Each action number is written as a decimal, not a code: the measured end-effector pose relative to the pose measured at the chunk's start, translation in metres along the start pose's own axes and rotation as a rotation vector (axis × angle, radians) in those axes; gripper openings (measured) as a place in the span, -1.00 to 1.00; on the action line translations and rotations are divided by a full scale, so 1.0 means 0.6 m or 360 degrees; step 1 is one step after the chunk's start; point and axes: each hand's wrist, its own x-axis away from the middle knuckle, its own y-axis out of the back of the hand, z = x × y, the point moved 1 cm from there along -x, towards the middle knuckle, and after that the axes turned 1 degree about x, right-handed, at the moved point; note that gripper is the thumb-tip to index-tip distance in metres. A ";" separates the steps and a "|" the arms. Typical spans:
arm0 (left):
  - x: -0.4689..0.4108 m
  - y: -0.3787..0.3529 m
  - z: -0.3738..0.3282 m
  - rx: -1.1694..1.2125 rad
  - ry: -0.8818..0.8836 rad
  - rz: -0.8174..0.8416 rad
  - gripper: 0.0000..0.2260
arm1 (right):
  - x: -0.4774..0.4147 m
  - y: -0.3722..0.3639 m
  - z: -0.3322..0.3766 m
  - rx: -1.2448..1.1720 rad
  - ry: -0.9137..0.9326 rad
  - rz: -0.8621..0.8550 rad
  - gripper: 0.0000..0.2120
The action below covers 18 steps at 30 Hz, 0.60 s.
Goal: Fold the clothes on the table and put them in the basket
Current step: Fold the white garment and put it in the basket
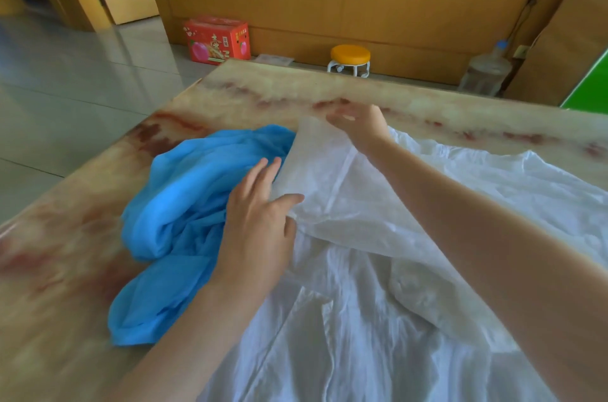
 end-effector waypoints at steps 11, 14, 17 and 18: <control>-0.016 -0.073 -0.062 0.0217 -0.0270 0.0610 -0.55 | 0.140 0.203 -0.150 0.0783 -0.0159 -0.0026 -0.61; 0.002 -0.067 -0.050 0.0463 -0.0237 0.0381 -0.83 | 0.127 0.205 -0.156 0.0806 -0.0189 -0.0003 -0.63; 0.005 -0.064 -0.047 0.0545 -0.0125 0.0352 -0.66 | 0.118 0.208 -0.158 0.0732 -0.0264 -0.0038 -0.65; 0.003 -0.065 -0.047 0.0521 -0.0151 0.0334 -0.65 | 0.117 0.211 -0.153 0.0702 -0.0235 -0.0114 -0.73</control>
